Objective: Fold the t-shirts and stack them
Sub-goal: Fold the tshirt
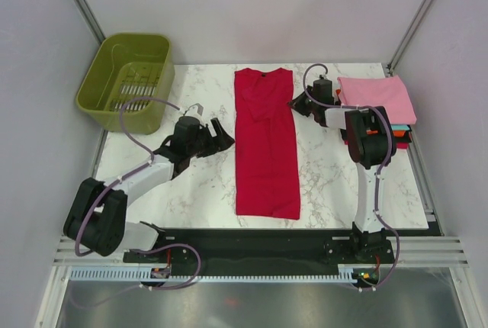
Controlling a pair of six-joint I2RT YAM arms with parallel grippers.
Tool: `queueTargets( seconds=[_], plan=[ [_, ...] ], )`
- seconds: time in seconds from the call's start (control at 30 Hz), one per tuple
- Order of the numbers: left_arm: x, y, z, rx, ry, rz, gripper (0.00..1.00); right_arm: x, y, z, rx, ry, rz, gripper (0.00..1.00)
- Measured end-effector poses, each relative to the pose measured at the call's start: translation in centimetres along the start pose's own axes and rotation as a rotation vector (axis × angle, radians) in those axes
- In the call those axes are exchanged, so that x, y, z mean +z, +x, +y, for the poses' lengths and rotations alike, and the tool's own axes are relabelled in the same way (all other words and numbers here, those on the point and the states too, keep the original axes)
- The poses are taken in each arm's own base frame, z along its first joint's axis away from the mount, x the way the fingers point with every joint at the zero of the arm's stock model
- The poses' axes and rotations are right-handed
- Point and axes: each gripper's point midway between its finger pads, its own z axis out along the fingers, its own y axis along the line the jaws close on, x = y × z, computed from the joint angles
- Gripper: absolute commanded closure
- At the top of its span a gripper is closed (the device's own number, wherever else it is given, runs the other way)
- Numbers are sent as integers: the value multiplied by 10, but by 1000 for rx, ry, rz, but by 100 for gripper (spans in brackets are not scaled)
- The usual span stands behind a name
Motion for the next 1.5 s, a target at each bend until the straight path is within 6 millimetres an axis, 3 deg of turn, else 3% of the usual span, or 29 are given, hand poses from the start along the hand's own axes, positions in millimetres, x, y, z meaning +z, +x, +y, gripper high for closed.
queueTargets(
  seconds=[0.17,0.2,0.3,0.47,0.6,0.7,0.73,0.83,0.97,1.1,1.27,1.37,1.5],
  plan=[
    [18,23,11,-6,-26,91,11,8,-4,4,-5,4,-18,95],
    [20,25,11,-6,-27,101,11,11,-5,6,-6,1,-23,81],
    [21,23,8,-2,-16,103,9,14,-8,10,-7,-1,-40,56],
    [15,13,0,7,7,74,6,2,-11,13,-44,51,-84,47],
    [9,7,-7,11,26,54,8,-29,-3,-1,-79,156,-89,35],
    [8,8,-9,13,32,55,10,-58,9,-9,-122,240,-85,34],
    [8,9,-9,15,32,60,12,-69,17,-11,-145,269,-76,35],
    [3,19,-11,23,22,93,14,-108,49,1,-253,314,-36,50],
    [-8,39,-14,38,20,147,15,-165,95,17,-372,303,32,46],
    [-33,74,-6,58,26,204,16,-226,129,-19,-419,319,98,43],
    [-56,110,17,47,3,260,19,-275,169,-77,-447,386,197,42],
    [-59,125,22,49,2,304,21,-291,186,-84,-444,367,240,43],
    [-62,142,20,55,21,347,25,-299,200,-76,-430,305,268,43]
  ],
)
